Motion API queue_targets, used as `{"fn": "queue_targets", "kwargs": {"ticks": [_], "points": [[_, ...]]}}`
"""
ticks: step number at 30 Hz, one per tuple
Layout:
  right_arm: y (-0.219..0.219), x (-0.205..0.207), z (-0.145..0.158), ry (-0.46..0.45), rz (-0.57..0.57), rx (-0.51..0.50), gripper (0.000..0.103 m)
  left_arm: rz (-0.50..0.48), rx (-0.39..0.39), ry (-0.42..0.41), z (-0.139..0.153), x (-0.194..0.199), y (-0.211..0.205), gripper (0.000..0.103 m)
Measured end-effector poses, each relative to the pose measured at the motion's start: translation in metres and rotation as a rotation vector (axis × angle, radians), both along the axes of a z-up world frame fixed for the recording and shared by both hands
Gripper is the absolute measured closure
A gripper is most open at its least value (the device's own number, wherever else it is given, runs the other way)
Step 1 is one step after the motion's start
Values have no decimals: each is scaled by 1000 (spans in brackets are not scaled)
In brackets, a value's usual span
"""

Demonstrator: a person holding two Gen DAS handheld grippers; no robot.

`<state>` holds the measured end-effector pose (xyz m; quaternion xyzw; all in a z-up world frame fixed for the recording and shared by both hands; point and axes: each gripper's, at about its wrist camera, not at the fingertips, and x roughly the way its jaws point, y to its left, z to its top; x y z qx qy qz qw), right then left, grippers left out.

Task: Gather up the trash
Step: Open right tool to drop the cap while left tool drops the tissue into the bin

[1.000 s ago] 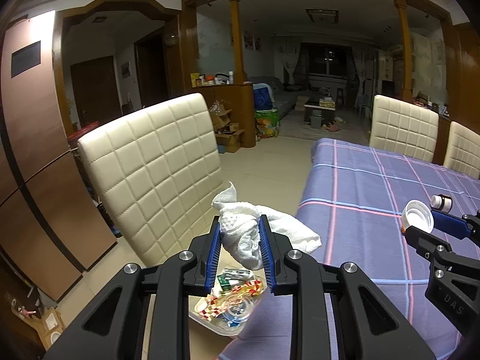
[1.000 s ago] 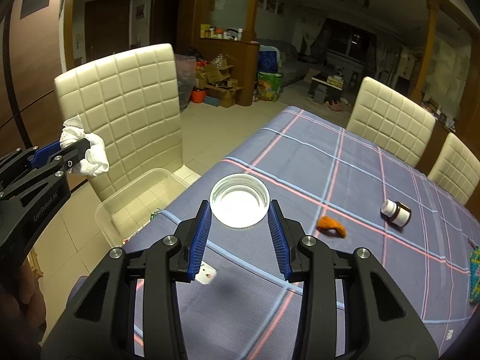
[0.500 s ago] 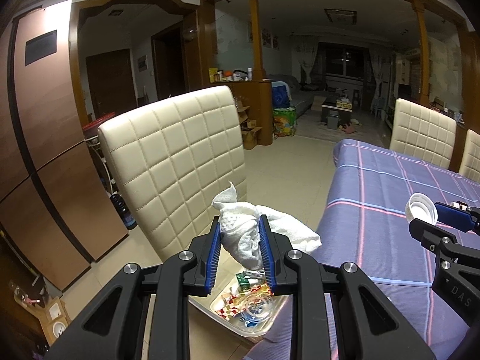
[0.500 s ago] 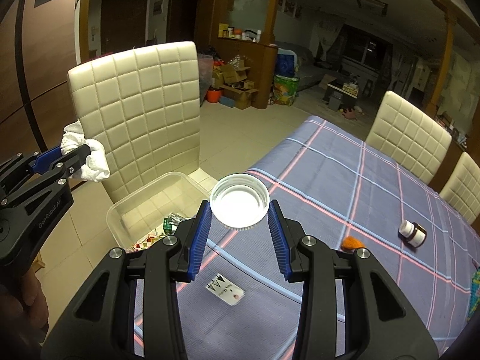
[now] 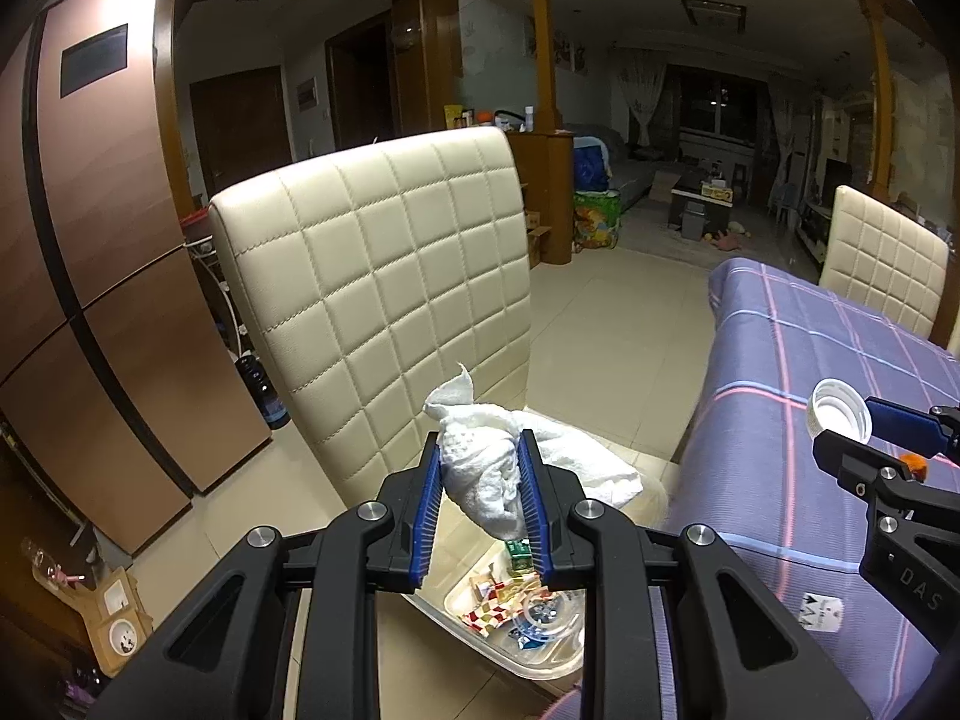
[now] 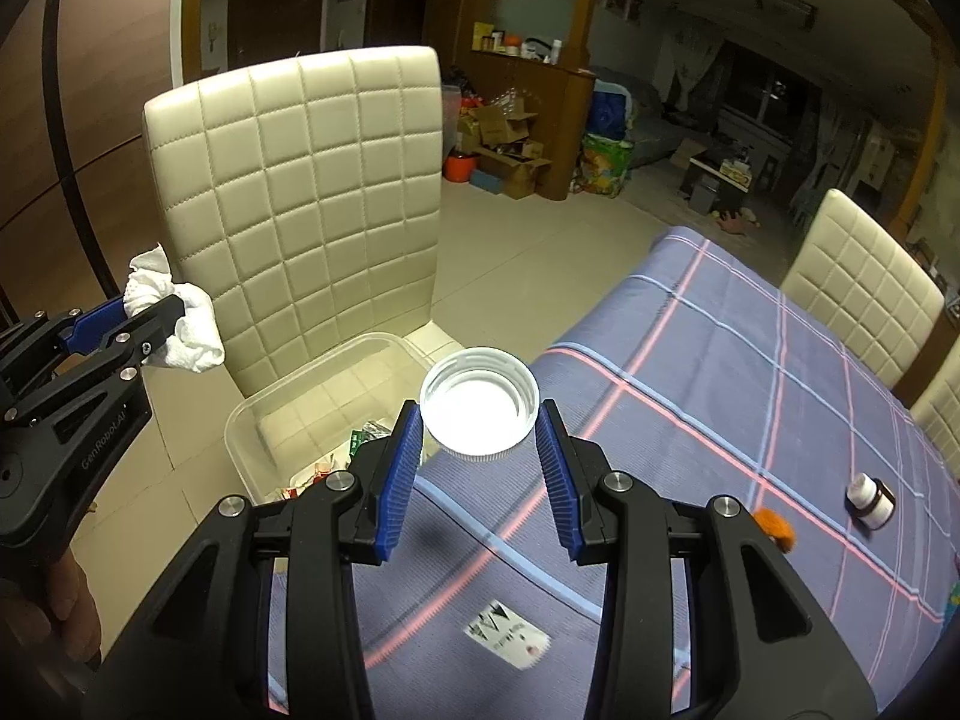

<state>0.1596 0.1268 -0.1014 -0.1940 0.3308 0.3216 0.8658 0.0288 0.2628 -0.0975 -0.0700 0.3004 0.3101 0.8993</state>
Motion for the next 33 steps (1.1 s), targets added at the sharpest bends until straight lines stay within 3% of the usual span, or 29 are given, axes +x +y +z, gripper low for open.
{"fn": "queue_targets", "kwargs": {"ticks": [22, 24, 25, 26, 33], "points": [[66, 47, -33, 67, 58, -48, 62, 68, -91, 66, -43, 38, 56, 79], [67, 51, -34, 75, 58, -41, 60, 70, -95, 76, -46, 42, 58, 79], [67, 53, -32, 82, 58, -38, 50, 71, -96, 78, -47, 43, 59, 79], [67, 55, -31, 86, 58, -24, 47, 71, -99, 82, -49, 44, 59, 79], [63, 66, -40, 103, 43, -12, 47, 68, -107, 100, -55, 50, 62, 78]]}}
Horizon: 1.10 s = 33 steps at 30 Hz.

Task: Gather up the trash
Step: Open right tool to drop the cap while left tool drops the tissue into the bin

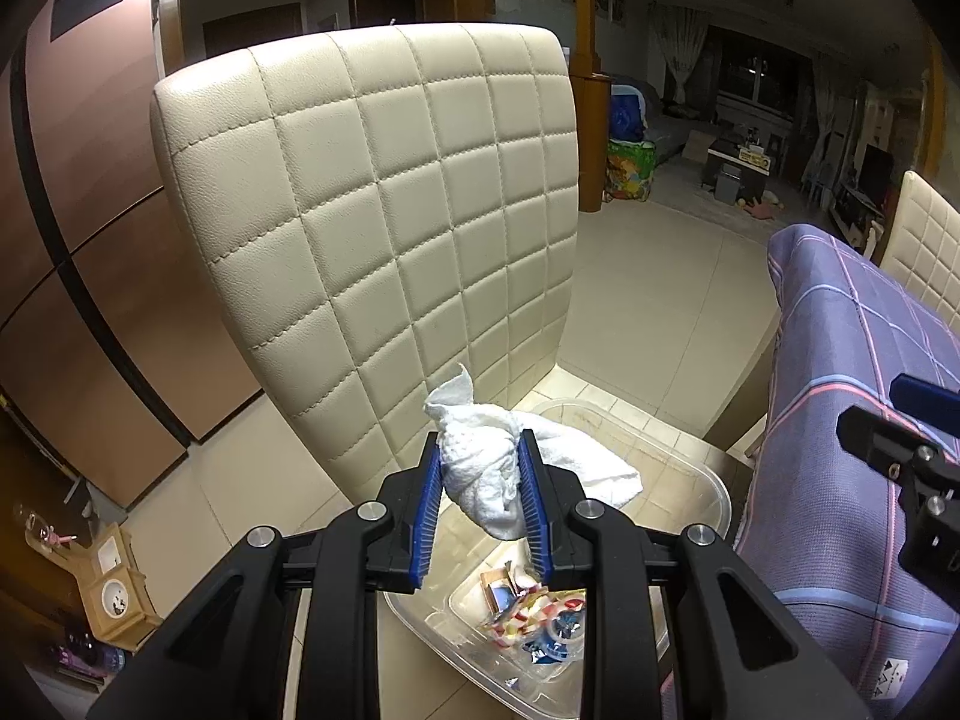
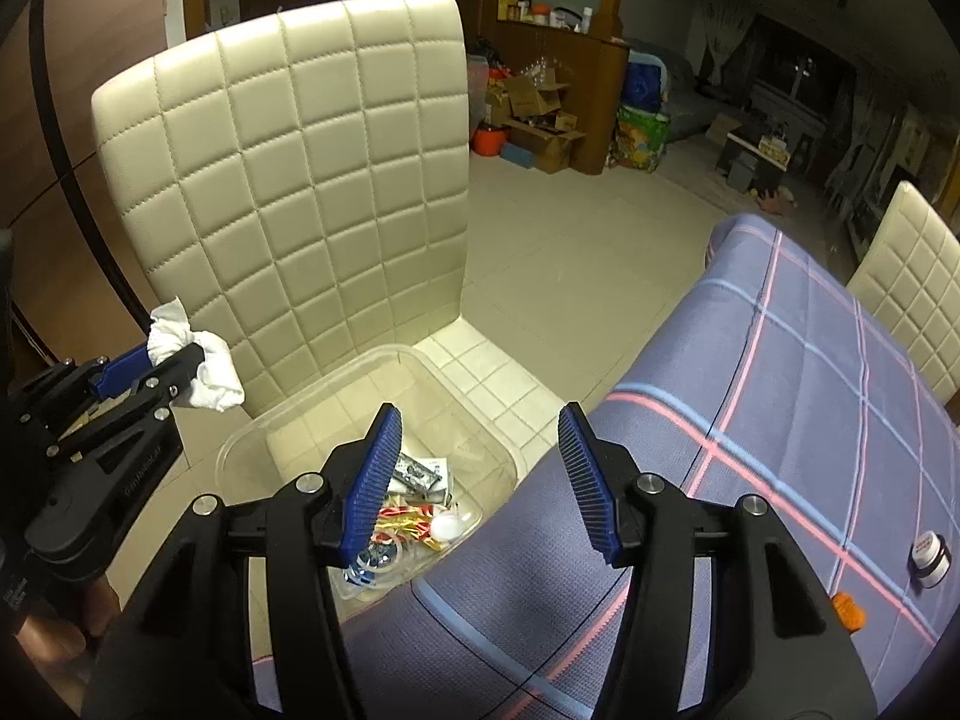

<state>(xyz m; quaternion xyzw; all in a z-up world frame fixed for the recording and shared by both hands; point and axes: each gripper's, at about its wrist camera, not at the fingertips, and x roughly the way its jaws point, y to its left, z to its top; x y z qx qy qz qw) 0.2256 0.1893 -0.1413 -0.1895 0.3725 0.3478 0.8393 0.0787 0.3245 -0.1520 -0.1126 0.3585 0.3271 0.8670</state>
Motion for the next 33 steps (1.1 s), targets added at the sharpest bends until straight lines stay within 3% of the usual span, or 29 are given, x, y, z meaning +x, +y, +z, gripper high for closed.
{"fn": "queue_targets", "kwargs": {"ticks": [25, 28, 30, 33], "points": [[-8, -1, -15, 32, -21, -26, 46, -27, -29, 30, -7, 10, -3, 74], [-9, 0, -16, 32, -23, -27, 46, -32, -31, 33, -7, 11, -6, 61], [-10, 1, -16, 34, -24, -27, 46, -28, -41, 20, -6, 9, -6, 32], [-12, 1, -15, 33, -28, -26, 46, -24, -35, 16, -4, 8, -7, 27]]}}
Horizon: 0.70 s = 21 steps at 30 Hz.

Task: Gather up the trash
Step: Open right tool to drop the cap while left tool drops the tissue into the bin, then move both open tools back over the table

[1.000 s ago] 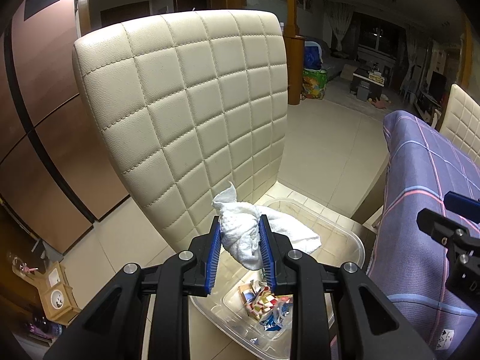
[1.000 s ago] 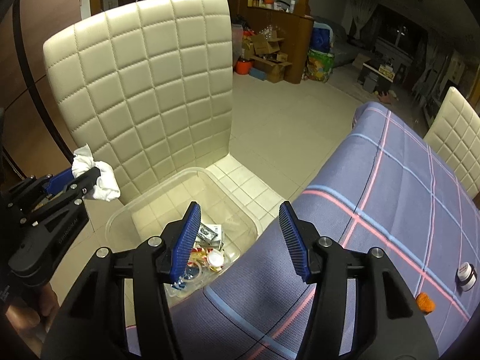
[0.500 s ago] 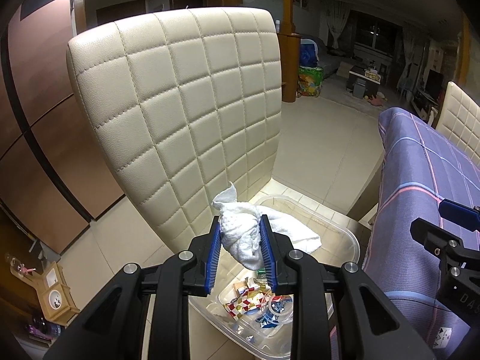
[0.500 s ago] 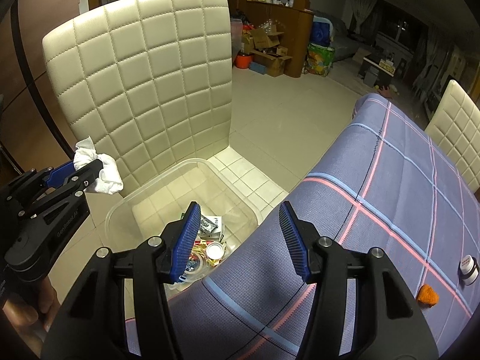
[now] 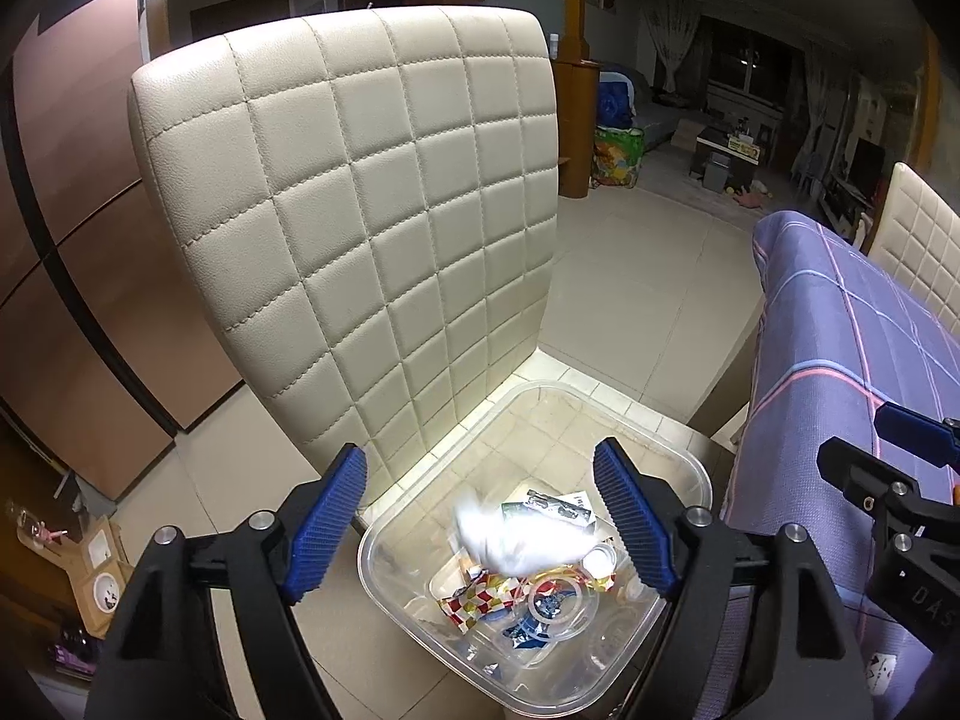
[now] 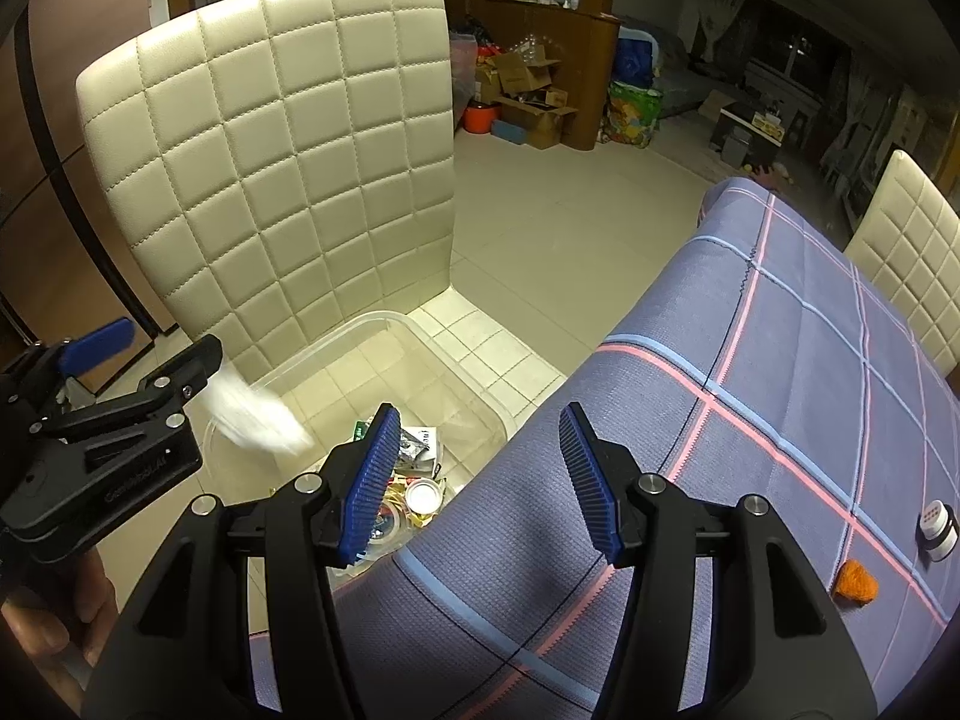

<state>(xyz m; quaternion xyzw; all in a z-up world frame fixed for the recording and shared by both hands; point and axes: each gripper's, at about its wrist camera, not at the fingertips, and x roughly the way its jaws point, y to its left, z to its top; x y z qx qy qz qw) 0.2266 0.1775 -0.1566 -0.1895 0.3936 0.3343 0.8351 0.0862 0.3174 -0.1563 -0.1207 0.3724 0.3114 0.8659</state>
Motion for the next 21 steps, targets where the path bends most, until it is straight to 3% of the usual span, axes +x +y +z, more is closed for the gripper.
{"fn": "queue_targets", "kwargs": {"ticks": [11, 21], "points": [[-15, -5, 8, -11, -21, 14, 46, -24, 4, 1, 11, -5, -17, 26], [-64, -15, 31, -44, -81, 61, 46, -96, 39, -30, 38, -9, -58, 26]]}}
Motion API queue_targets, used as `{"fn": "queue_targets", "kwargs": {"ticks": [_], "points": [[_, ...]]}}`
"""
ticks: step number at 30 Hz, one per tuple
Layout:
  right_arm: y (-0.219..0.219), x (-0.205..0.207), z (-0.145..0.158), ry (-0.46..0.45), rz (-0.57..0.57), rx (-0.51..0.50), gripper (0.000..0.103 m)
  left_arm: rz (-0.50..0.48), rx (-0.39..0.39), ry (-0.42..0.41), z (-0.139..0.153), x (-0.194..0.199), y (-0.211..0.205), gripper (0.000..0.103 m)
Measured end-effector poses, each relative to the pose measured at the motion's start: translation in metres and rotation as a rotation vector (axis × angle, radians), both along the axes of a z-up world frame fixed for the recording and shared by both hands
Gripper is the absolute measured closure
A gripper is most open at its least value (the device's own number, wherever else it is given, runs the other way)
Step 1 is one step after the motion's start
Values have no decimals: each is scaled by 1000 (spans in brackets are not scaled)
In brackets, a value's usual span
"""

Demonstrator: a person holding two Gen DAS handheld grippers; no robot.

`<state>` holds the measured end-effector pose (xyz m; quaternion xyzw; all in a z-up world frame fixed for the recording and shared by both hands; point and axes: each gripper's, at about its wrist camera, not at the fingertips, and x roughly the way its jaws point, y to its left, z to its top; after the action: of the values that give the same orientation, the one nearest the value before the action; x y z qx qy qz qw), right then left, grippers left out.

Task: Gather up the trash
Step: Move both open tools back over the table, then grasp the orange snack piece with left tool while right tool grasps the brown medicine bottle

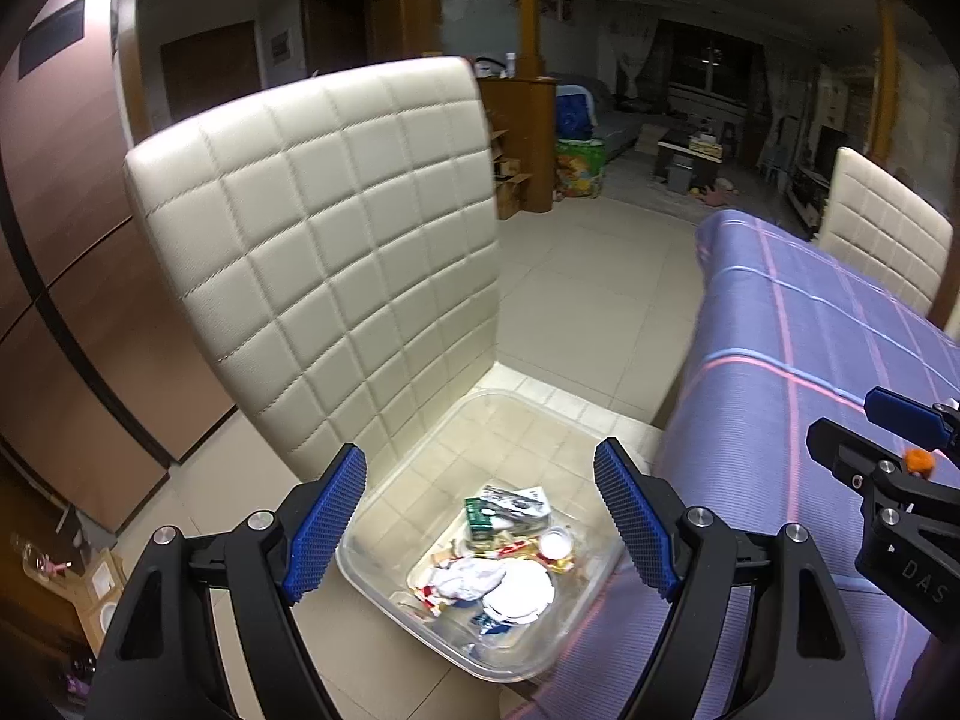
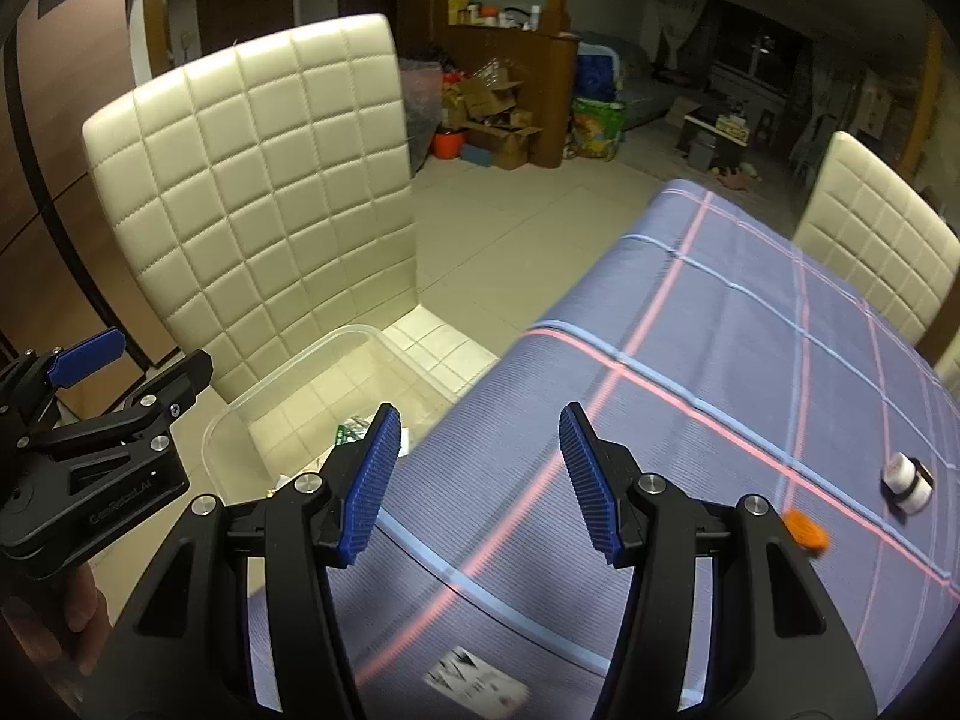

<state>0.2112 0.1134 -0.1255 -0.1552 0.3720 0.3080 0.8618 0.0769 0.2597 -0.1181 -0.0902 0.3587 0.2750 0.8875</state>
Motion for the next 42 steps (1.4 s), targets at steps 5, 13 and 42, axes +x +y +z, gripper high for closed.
{"fn": "queue_targets", "kwargs": {"ticks": [5, 13, 42], "points": [[-36, -3, 10, -19, -49, 22, 46, -51, 0, 0, 9, 4, -31, 26], [-114, 2, 15, -42, -165, 39, 46, -187, -67, 6, 11, 23, -93, 26], [-327, 123, -32, 53, -510, 38, 23, -536, -103, 217, -56, 185, -295, 26]]}}
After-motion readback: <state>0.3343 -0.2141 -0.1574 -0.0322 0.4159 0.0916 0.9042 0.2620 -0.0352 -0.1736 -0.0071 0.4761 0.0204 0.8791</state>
